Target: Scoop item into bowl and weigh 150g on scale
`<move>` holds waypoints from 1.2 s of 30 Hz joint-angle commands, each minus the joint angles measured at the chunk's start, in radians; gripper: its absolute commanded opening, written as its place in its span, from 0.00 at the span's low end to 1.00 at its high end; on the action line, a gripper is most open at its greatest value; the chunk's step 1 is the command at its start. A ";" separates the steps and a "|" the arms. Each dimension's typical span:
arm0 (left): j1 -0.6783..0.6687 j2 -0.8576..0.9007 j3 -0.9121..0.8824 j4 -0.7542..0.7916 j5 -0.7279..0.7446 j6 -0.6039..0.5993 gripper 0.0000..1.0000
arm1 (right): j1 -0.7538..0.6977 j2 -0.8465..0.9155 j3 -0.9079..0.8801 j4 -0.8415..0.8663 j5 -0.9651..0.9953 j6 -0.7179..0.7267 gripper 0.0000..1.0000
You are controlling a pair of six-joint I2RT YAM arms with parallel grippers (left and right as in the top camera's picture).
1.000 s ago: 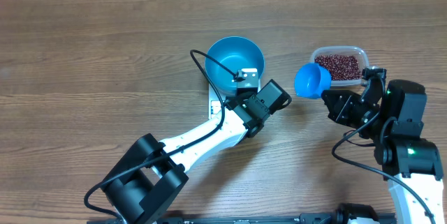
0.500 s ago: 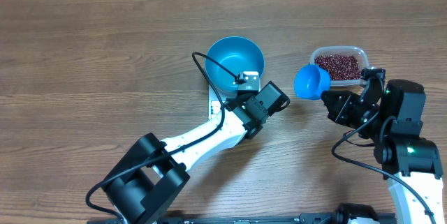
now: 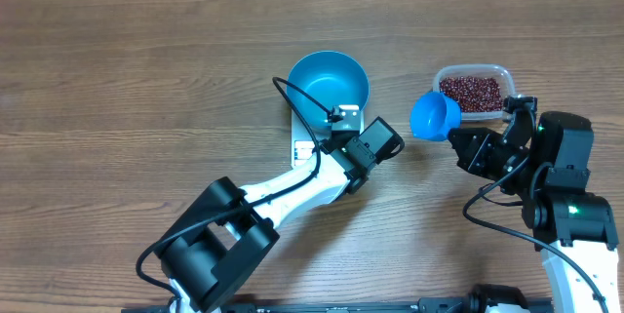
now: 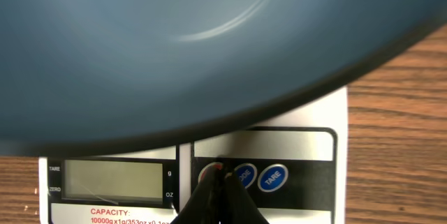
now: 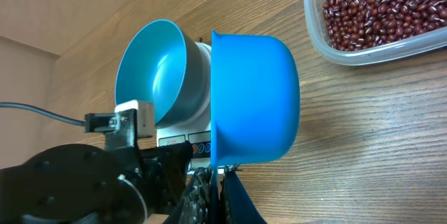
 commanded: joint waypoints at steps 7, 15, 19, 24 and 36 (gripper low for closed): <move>0.007 0.037 -0.008 -0.002 -0.003 -0.047 0.04 | -0.005 -0.002 0.023 0.000 0.009 -0.008 0.04; 0.008 0.042 -0.008 -0.006 -0.003 -0.063 0.04 | -0.005 -0.002 0.023 0.000 0.009 -0.008 0.04; 0.015 0.043 -0.010 -0.006 0.010 -0.064 0.04 | -0.005 -0.002 0.023 0.000 0.009 -0.008 0.04; 0.022 0.043 -0.011 -0.006 0.037 -0.064 0.04 | -0.005 -0.002 0.023 0.000 0.009 -0.008 0.04; 0.027 0.079 -0.013 0.014 0.080 -0.062 0.04 | -0.005 -0.003 0.023 0.000 0.009 -0.008 0.04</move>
